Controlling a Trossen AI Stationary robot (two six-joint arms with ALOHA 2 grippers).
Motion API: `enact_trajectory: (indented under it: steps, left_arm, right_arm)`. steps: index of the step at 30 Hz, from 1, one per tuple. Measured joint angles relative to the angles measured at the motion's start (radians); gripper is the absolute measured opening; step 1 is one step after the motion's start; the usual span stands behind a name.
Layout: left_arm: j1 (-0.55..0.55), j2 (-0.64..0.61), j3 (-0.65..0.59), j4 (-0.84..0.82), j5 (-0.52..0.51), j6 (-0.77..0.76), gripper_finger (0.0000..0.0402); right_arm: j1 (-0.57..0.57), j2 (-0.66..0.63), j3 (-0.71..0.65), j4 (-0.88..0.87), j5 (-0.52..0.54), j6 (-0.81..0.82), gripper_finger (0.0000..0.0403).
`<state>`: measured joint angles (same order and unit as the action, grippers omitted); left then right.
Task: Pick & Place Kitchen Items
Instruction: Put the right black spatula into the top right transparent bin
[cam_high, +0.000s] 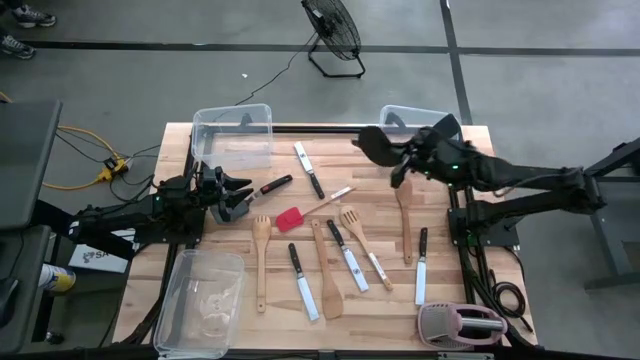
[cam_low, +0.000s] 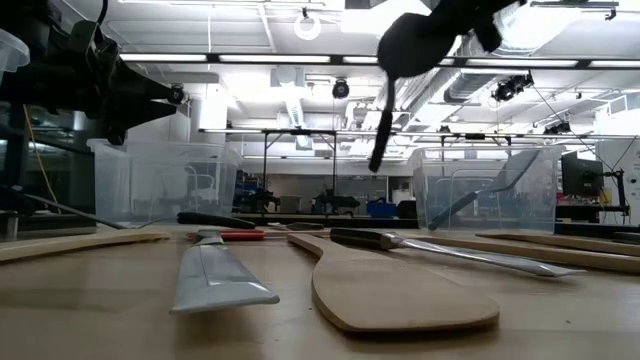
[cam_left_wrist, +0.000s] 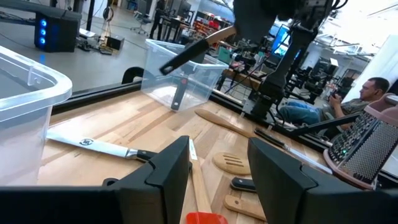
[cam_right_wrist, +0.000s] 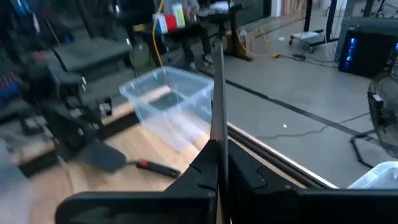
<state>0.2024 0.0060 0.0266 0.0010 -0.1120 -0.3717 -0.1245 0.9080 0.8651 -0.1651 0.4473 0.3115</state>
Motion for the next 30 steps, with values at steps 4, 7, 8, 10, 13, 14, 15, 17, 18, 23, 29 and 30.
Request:
enact_trajectory:
  steps: [4, 7, 8, 10, 13, 14, 15, 17, 18, 23, 29, 30]
  left_arm:
    - [0.0, 0.0, 0.0, 0.0, 0.0, 0.0, 0.0163]
    - [0.0, 0.0, 0.0, 0.0, 0.0, 0.0, 0.0163]
    - [0.0, 0.0, 0.0, 0.0, 0.0, 0.0, 0.0163]
    - [0.0, 0.0, 0.0, 0.0, 0.0, 0.0, 0.0163]
    - [0.0, 0.0, 0.0, 0.0, 0.0, 0.0, 0.0163]
    - [0.0, 0.0, 0.0, 0.0, 0.0, 0.0, 0.0163]
    - [0.0, 0.0, 0.0, 0.0, 0.0, 0.0, 0.0163]
    - [0.0, 0.0, 0.0, 0.0, 0.0, 0.0, 0.0163]
    - [0.0, 0.0, 0.0, 0.0, 0.0, 0.0, 0.0163]
    - [0.0, 0.0, 0.0, 0.0, 0.0, 0.0, 0.0163]
    - [0.0, 0.0, 0.0, 0.0, 0.0, 0.0, 0.0163]
    - [0.0, 0.0, 0.0, 0.0, 0.0, 0.0, 0.0163]
  right_arm:
    - [0.0, -0.073, 0.0, -0.015, 0.0, 0.01, 0.0003]
    - [0.0, -0.12, 0.0, -0.001, 0.0, 0.01, 0.0003]
    - [0.0, -0.135, 0.0, 0.0, 0.0, 0.01, 0.0003]
    - [0.0, -0.159, 0.0, 0.01, 0.009, 0.01, 0.0003]
    - [0.0, -0.2, 0.0, 0.004, 0.053, 0.01, 0.0003]
    - [0.0, -0.214, 0.0, -0.002, 0.075, 0.01, 0.0003]
    - [0.0, -0.23, 0.0, -0.012, 0.102, 0.01, 0.0003]
    - [0.0, -0.257, 0.0, -0.035, 0.153, 0.01, 0.0003]
    - [0.0, -0.268, 0.0, -0.05, 0.179, 0.011, 0.0003]
    - [0.0, -0.314, 0.0, -0.168, 0.262, 0.096, 0.0003]
    - [-0.001, -0.323, 0.0, -0.251, 0.339, 0.197, 0.0003]
    - [-0.004, -0.319, 0.0, -0.253, 0.342, 0.208, 0.0003]
